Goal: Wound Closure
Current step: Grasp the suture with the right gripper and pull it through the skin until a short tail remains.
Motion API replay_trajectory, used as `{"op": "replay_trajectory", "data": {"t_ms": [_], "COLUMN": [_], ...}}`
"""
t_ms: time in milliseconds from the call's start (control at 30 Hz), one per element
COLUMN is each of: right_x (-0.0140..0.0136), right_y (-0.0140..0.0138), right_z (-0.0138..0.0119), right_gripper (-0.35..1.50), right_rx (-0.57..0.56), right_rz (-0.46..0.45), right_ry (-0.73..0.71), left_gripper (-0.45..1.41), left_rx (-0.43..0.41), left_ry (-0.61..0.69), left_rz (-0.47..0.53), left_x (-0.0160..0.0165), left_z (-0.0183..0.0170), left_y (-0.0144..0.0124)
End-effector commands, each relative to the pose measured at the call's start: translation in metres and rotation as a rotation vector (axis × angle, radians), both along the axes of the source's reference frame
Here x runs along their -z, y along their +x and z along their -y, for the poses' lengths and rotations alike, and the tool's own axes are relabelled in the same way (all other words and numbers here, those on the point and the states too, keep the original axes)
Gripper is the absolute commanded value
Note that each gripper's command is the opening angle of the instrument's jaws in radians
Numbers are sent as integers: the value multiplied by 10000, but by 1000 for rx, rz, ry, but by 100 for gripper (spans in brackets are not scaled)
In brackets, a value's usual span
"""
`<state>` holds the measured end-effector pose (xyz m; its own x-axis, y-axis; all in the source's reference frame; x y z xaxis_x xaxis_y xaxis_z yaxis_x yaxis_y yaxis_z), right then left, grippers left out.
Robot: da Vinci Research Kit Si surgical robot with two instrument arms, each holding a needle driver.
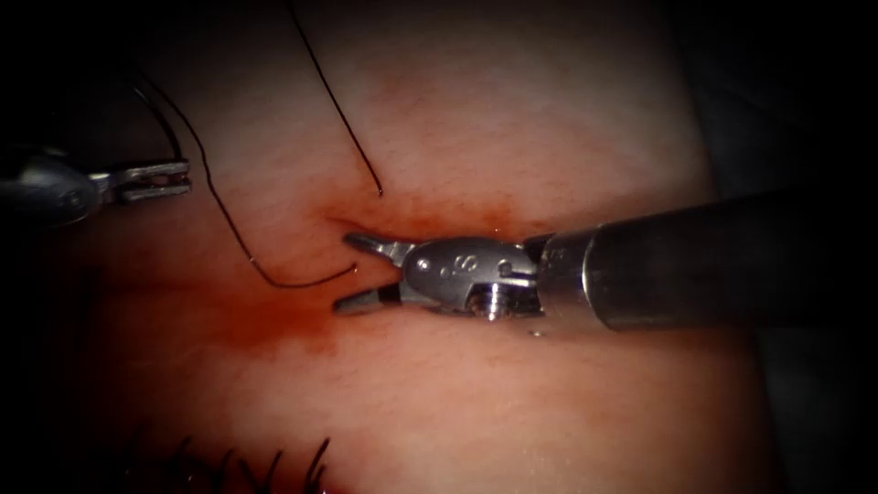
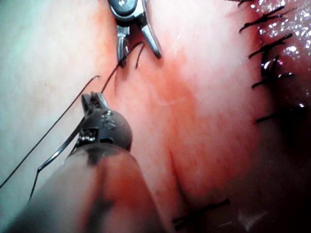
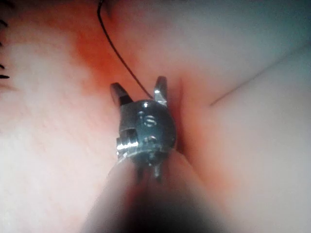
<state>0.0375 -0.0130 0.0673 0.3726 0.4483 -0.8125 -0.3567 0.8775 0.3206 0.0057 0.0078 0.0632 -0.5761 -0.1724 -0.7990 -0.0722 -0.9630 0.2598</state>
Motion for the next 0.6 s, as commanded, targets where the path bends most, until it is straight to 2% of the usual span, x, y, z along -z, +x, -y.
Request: {"op": "replay_trajectory", "data": {"t_ms": [33,100,133,167,200,400,600], "right_x": [-10,-15,-17,-17,-17,-10,25], "right_y": [5,3,3,2,2,-2,-6], "right_z": [4,8,10,11,11,6,38], "right_gripper": [101,71,41,-18,-35,-35,-35], "right_rx": [15,35,37,38,40,39,58], "right_rz": [10,28,28,28,30,20,6], "right_ry": [-2,3,1,-1,0,21,64], "left_gripper": [-45,-45,-45,-45,-45,-45,-45], "left_rx": [0,1,0,0,-1,-1,-4], "left_ry": [-2,-4,-4,-5,-5,-7,-10], "left_rz": [-1,-2,0,-1,1,6,8], "left_x": [-6,-6,-6,-6,-7,-8,-14], "left_z": [0,2,3,3,4,5,7], "left_y": [-5,-5,-6,-6,-6,-10,-13]}}
